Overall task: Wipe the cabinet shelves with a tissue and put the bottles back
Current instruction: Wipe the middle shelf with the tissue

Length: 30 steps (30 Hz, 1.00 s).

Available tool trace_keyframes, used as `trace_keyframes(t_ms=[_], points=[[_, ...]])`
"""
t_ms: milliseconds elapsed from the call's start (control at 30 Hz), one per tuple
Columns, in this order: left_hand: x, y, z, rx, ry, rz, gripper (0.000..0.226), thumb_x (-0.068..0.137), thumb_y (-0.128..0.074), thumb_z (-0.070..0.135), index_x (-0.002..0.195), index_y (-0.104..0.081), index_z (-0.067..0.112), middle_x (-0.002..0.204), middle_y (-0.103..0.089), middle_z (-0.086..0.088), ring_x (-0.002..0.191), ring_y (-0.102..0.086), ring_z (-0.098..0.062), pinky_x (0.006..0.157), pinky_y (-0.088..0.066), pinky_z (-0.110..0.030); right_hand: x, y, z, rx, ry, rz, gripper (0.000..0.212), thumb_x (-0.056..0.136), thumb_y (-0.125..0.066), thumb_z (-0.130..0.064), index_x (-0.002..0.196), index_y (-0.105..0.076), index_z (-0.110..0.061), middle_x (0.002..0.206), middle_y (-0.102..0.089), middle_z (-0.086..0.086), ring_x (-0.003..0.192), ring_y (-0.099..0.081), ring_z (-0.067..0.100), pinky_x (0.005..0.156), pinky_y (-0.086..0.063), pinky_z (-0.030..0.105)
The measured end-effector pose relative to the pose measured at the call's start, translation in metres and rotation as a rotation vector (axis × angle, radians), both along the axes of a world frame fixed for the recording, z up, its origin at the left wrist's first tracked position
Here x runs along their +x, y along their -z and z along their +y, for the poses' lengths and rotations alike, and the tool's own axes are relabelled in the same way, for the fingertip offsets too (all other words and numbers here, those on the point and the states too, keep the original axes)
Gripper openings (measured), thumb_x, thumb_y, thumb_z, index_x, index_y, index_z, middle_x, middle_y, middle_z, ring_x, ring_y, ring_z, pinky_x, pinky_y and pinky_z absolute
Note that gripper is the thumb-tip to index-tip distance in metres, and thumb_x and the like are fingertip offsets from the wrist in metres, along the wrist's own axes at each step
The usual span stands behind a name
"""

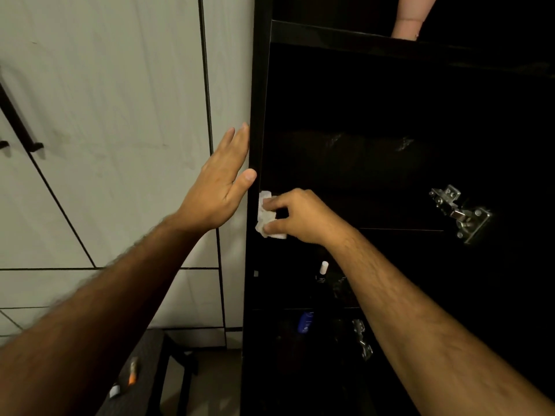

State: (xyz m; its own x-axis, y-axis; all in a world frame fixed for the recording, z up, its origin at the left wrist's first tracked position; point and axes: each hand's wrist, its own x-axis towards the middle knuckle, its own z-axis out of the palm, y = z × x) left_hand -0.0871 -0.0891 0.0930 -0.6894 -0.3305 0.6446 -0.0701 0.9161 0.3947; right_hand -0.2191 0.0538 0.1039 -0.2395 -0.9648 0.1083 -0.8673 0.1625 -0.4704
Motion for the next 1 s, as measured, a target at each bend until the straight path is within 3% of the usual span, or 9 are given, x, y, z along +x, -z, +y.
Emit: trace_keyframes(t_ms=[100, 167, 267, 333, 433, 533, 633, 733, 1000], points=[[0.001, 0.002, 0.004, 0.008, -0.024, -0.009, 0.070, 0.099, -0.018, 0.051, 0.157, -0.006, 0.014, 0.165, -0.004, 0.002, 0.150, 0.005, -0.008, 0.121, -0.004, -0.029, 0.010, 0.010, -0.006, 0.061, -0.062, 0.154, 0.044, 0.096, -0.058, -0.033, 0.134, -0.054, -0.014, 0.156, -0.034, 0.007, 0.145, -0.026, 0.017, 0.119, -0.003, 0.033], [-0.001, 0.003, 0.008, 0.022, -0.031, 0.001, 0.069, 0.099, -0.018, 0.050, 0.157, -0.007, 0.014, 0.165, -0.006, 0.001, 0.150, 0.003, -0.009, 0.122, -0.005, -0.032, 0.013, 0.020, -0.001, -0.007, -0.076, 0.293, 0.038, 0.100, -0.050, -0.028, 0.135, -0.053, -0.012, 0.158, -0.030, 0.007, 0.147, -0.022, 0.013, 0.119, 0.004, 0.036], [-0.003, 0.004, 0.010, 0.029, -0.034, 0.029, 0.068, 0.099, -0.018, 0.047, 0.156, -0.009, 0.011, 0.164, -0.009, -0.002, 0.151, 0.000, -0.013, 0.123, -0.010, -0.042, 0.017, 0.037, 0.010, -0.184, -0.112, 0.519, 0.031, 0.098, -0.052, -0.013, 0.128, -0.059, -0.011, 0.149, -0.046, 0.007, 0.143, -0.032, 0.013, 0.119, -0.003, 0.037], [-0.003, 0.004, 0.009, 0.018, -0.041, 0.040, 0.068, 0.100, -0.018, 0.046, 0.156, -0.010, 0.010, 0.164, -0.011, -0.003, 0.151, -0.001, -0.014, 0.123, -0.012, -0.046, 0.013, 0.043, 0.019, -0.223, -0.117, 0.561, 0.034, 0.093, -0.056, -0.007, 0.126, -0.061, -0.013, 0.141, -0.054, 0.004, 0.137, -0.041, 0.012, 0.121, -0.008, 0.036], [0.000, 0.005, 0.008, 0.004, -0.049, 0.033, 0.068, 0.100, -0.018, 0.047, 0.156, -0.011, 0.011, 0.164, -0.011, -0.002, 0.151, -0.001, -0.014, 0.122, -0.012, -0.046, -0.014, 0.032, 0.028, -0.218, -0.045, 0.521, 0.032, 0.092, -0.062, -0.028, 0.121, -0.066, -0.017, 0.132, -0.063, 0.002, 0.135, -0.046, 0.013, 0.120, -0.006, 0.034], [0.001, 0.005, 0.011, 0.034, -0.063, 0.026, 0.067, 0.100, -0.019, 0.047, 0.157, -0.009, 0.013, 0.165, -0.009, 0.000, 0.151, 0.001, -0.012, 0.123, -0.011, -0.046, -0.022, 0.019, 0.022, -0.099, 0.029, 0.517, 0.045, 0.088, -0.060, -0.051, 0.122, -0.064, -0.023, 0.140, -0.055, 0.005, 0.143, -0.032, 0.015, 0.119, -0.001, 0.036], [0.001, 0.004, 0.014, 0.035, -0.058, 0.027, 0.066, 0.100, -0.019, 0.045, 0.156, -0.010, 0.012, 0.164, -0.010, -0.001, 0.151, 0.000, -0.013, 0.123, -0.012, -0.046, 0.005, 0.028, 0.001, -0.125, -0.022, 0.498, 0.053, 0.094, -0.055, -0.046, 0.138, -0.052, -0.017, 0.152, -0.042, 0.003, 0.145, -0.028, 0.016, 0.119, -0.006, 0.037], [0.002, 0.004, 0.014, 0.024, -0.060, 0.013, 0.065, 0.100, -0.020, 0.043, 0.156, -0.010, 0.011, 0.164, -0.011, -0.002, 0.151, -0.001, -0.014, 0.122, -0.013, -0.047, 0.022, 0.040, -0.009, -0.205, 0.023, 0.463, 0.054, 0.096, -0.053, -0.040, 0.141, -0.047, -0.011, 0.153, -0.040, 0.004, 0.144, -0.029, 0.015, 0.120, -0.007, 0.036], [0.003, 0.004, 0.012, 0.006, -0.068, 0.015, 0.065, 0.100, -0.020, 0.045, 0.157, -0.009, 0.013, 0.165, -0.009, -0.001, 0.151, 0.000, -0.013, 0.122, -0.012, -0.049, -0.012, 0.037, 0.021, -0.211, -0.034, 0.488, 0.040, 0.095, -0.057, -0.035, 0.132, -0.059, -0.019, 0.147, -0.049, -0.001, 0.143, -0.033, 0.015, 0.120, 0.000, 0.035]])
